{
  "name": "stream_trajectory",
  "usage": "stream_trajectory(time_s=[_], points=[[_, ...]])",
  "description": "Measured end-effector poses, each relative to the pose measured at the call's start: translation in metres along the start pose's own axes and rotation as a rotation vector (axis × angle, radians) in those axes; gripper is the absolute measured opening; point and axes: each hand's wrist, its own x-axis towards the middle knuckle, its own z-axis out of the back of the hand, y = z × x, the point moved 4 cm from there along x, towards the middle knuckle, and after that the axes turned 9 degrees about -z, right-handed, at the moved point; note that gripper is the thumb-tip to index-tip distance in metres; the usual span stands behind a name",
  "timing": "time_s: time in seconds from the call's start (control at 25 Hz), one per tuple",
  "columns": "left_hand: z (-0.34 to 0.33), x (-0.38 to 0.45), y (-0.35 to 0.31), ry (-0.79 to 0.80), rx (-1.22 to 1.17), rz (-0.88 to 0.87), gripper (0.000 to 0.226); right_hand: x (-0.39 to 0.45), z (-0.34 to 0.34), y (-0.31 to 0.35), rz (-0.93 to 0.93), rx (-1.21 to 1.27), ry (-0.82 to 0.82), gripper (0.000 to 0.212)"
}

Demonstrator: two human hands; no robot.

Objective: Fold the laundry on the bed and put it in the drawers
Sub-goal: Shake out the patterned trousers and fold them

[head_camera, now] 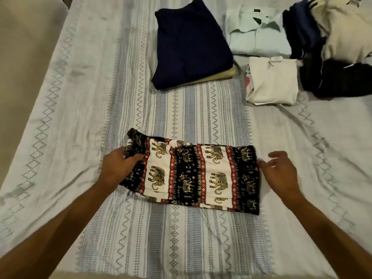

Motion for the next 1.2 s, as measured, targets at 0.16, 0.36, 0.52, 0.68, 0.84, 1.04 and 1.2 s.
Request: stream_trajectory(time_s=[0.16,0.36,0.52,0.68,0.84,1.04,1.2], points=[[-0.008,-0.039,-0.058,-0.059,0.019,-0.172,0.031,-0.020,-0.014,0.013,-0.082,0.453,0.264,0.029],[-0.070,-0.102,-0.150,-0.062,-0.073,-0.359,0.031,-0.030,-0.025,-0.017,-0.563,0.835,0.679,0.067],[-0.158,-0.134,-0.185,-0.039,0.189,-0.466,0.046,-0.019,-0.010,-0.041,-0.624,0.952,0.758,0.076],[-0.233,-0.157,-0.187,0.107,0.274,-0.462,0.042,-0.014,0.001,-0.042,-0.540,0.800,0.817,0.072],[-0.258,-0.161,-0.174,0.168,0.276,-0.463,0.050,-0.013,0.002,-0.032,-0.432,0.588,0.763,0.049],[-0.230,-0.158,-0.167,0.320,0.039,-0.602,0.047,-0.013,-0.009,-0.025,-0.300,0.468,0.554,0.019],[-0.166,-0.118,-0.125,-0.077,-0.063,-0.442,0.048,-0.009,-0.030,-0.042,-0.326,0.392,0.670,0.030]])
